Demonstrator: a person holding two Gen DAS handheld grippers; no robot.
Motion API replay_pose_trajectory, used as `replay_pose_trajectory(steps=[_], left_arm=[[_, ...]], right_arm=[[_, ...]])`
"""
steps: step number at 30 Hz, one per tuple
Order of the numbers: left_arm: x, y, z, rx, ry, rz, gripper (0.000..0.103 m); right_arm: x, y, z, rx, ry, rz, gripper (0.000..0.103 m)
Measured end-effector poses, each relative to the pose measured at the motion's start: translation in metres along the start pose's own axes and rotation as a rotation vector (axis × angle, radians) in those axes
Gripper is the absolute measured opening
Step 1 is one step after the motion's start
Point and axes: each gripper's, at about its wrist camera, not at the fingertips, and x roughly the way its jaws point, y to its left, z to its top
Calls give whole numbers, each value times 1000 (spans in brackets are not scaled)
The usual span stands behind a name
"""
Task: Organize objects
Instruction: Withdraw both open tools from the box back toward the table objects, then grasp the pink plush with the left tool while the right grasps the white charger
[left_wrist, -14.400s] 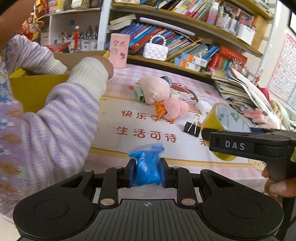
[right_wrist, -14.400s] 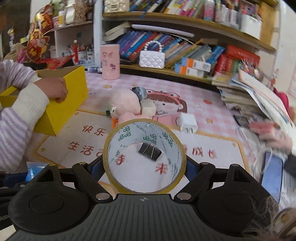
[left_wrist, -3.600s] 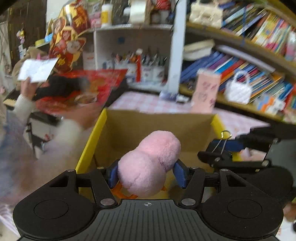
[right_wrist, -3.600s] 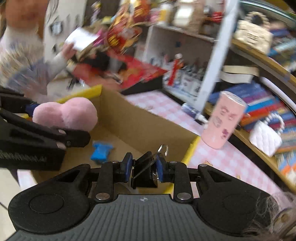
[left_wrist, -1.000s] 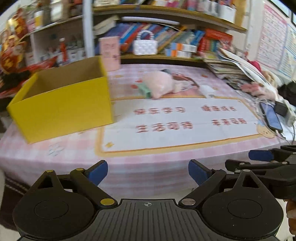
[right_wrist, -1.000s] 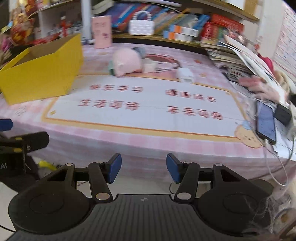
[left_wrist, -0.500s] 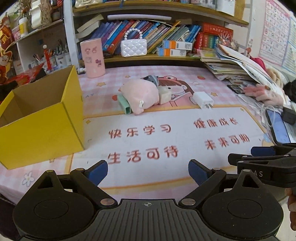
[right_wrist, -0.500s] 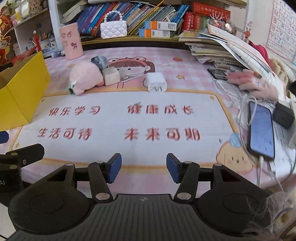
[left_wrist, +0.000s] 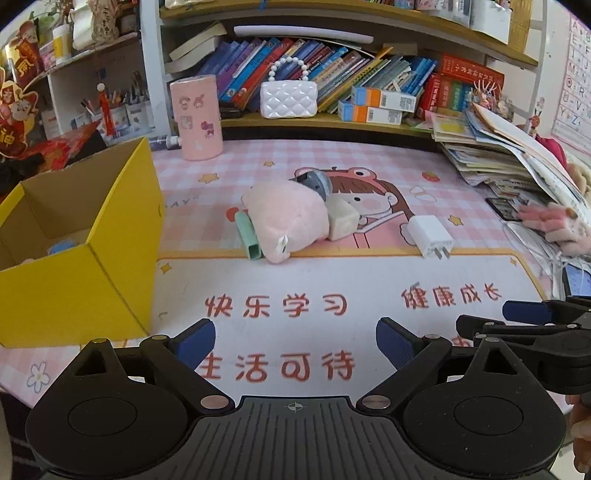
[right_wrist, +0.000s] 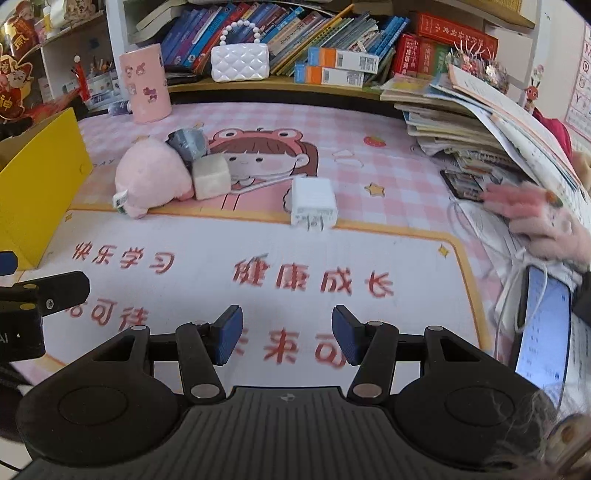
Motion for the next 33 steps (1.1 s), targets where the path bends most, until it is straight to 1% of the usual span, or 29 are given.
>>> replay_pose_trajectory(steps=[6,12,16,17,20,23,26,27,28,29,30,32,33], left_arm=[[12,-4,16,2,-15,6,96],[36,-7,40,1,-42,26,95],[54,-3,67,-57,-93,53,94],[62,-1,73,-77,-94,59,94],[88,5,86,-137,-62,68,94],[114,10,94,-190,-23,90,91],[133,9,95,-183,9,120,91],[137,7,94,-173,14,126,89],[141,6,93,-165,15,118,84],[142,5,91,-158,14,101,68],[141,2,91,-150,13,103,65],[131,-3,91,-124,1,100,61],[122,-5,89,-113,-21,93,60]], right_arm=[[16,-12,14,4,-1,-2,51],[40,-19,28,-22,-3,-11,51],[59,-23,49,-38,-35,-21,51],[64,-24,54,-43,-38,-24,51],[83,-27,71,-52,-39,-30,52],[101,-29,82,-47,-20,-9,52],[117,-28,86,-54,9,-12,51],[122,-28,86,-48,23,-9,50],[124,-29,85,-35,23,-1,48],[125,-30,85,-28,18,7,44],[124,-29,86,-30,15,15,41],[123,-28,85,-32,16,15,41],[121,-29,85,-24,24,26,41]])
